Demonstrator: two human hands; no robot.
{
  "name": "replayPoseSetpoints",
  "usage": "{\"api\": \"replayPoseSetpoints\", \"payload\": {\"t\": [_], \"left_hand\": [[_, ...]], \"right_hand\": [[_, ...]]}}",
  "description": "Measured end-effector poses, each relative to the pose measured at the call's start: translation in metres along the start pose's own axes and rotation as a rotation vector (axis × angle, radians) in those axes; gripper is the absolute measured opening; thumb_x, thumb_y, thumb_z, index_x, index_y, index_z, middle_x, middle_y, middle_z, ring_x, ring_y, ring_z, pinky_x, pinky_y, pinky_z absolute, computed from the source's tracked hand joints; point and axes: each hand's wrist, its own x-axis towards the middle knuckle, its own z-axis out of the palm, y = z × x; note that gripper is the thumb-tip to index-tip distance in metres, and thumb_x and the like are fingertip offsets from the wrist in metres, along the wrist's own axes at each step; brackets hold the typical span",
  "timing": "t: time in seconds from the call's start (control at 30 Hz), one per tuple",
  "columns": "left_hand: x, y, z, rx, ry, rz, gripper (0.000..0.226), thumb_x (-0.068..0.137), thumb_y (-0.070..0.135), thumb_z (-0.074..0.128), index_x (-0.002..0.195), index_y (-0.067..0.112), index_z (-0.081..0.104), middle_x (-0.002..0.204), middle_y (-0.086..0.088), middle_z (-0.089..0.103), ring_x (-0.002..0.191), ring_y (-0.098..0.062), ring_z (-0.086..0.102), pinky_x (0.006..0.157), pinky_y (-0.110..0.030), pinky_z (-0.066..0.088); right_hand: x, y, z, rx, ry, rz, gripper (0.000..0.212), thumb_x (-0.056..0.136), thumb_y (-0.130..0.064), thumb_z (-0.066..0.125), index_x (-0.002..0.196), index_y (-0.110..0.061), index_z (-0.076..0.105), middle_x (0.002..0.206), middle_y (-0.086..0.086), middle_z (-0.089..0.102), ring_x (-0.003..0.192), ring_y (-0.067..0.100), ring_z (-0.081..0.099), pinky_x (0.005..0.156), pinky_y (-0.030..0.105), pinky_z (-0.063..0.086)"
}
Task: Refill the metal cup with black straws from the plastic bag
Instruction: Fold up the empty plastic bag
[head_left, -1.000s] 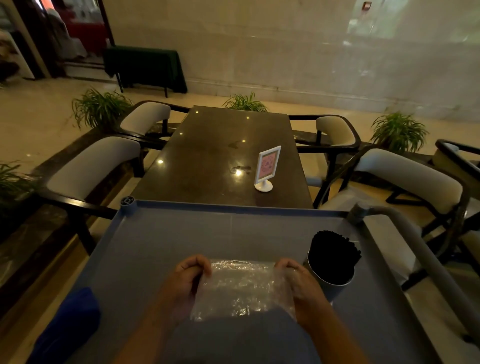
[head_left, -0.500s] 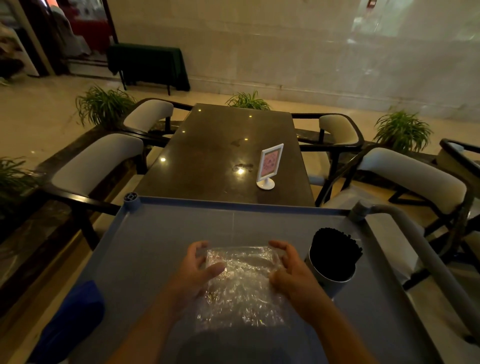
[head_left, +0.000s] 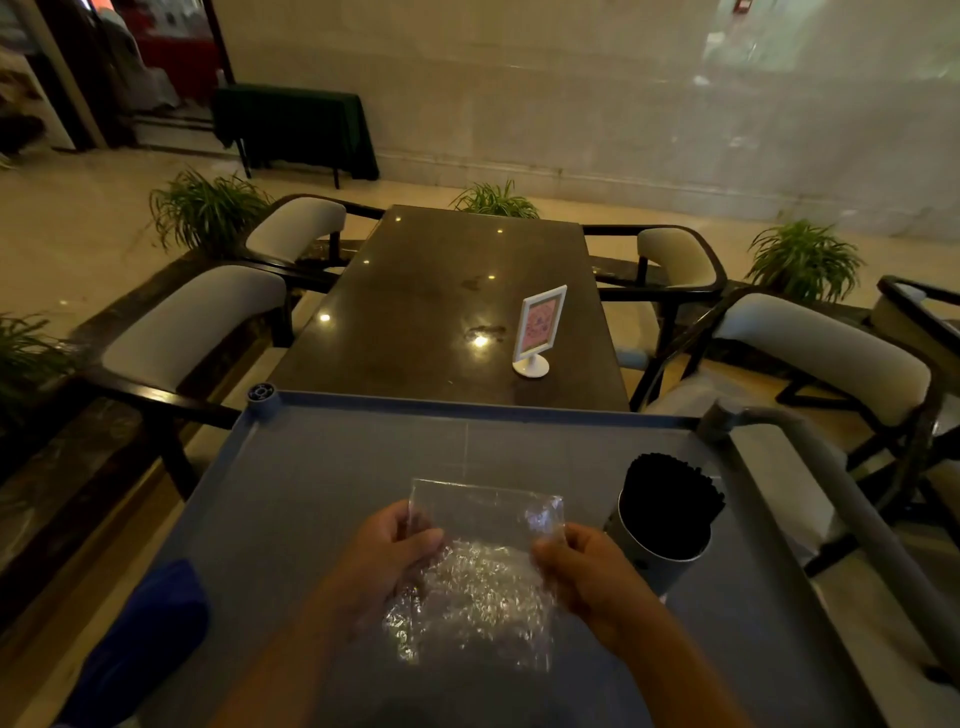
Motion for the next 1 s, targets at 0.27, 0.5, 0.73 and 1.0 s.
{"api": "replayPoseSetpoints", "payload": {"t": [0.27,0.5,0.73,1.0], "left_hand": [[0.005,0.0,-0.001,-0.09,-0.067,0.022,0.015,0.096,0.009,0.057,0.084,0.012,0.05,0.055,0.004,0.053,0.044,-0.006,0.045,0.039,-0.019,0.039],[0.004,-0.003,-0.013,-0.409,-0.248,0.04,0.017,0.084,0.004,0.064,0.096,0.014,0.066,0.069,-0.007,0.062,0.044,-0.013,0.049,0.041,-0.021,0.041],[0.005,-0.007,-0.014,-0.45,-0.19,0.086,0.019,0.081,-0.001,0.056,0.067,0.01,0.065,0.06,-0.003,0.055,0.044,-0.01,0.053,0.041,-0.02,0.046],[0.009,-0.009,-0.02,-0.215,-0.182,0.147,0.021,0.072,0.028,0.066,0.061,0.011,0.06,0.06,-0.006,0.055,0.049,-0.011,0.048,0.044,-0.022,0.045]], "right_hand": [[-0.003,-0.009,-0.004,-0.048,-0.061,-0.111,0.021,0.099,-0.024,0.052,0.089,-0.006,0.051,0.051,0.001,0.048,0.034,0.01,0.035,0.034,0.018,0.024],[-0.002,-0.017,-0.014,0.32,-0.123,-0.141,0.019,0.081,-0.011,0.059,0.098,-0.005,0.066,0.068,0.016,0.044,0.051,0.02,0.041,0.045,0.025,0.032],[0.003,-0.009,-0.016,0.462,-0.132,-0.231,0.018,0.071,0.001,0.055,0.072,-0.005,0.072,0.069,0.009,0.067,0.058,0.016,0.063,0.056,0.024,0.053],[0.012,-0.004,-0.02,0.153,-0.042,-0.167,0.029,0.078,-0.043,0.069,0.07,-0.014,0.067,0.068,0.003,0.063,0.055,0.018,0.062,0.053,0.033,0.054]]}}
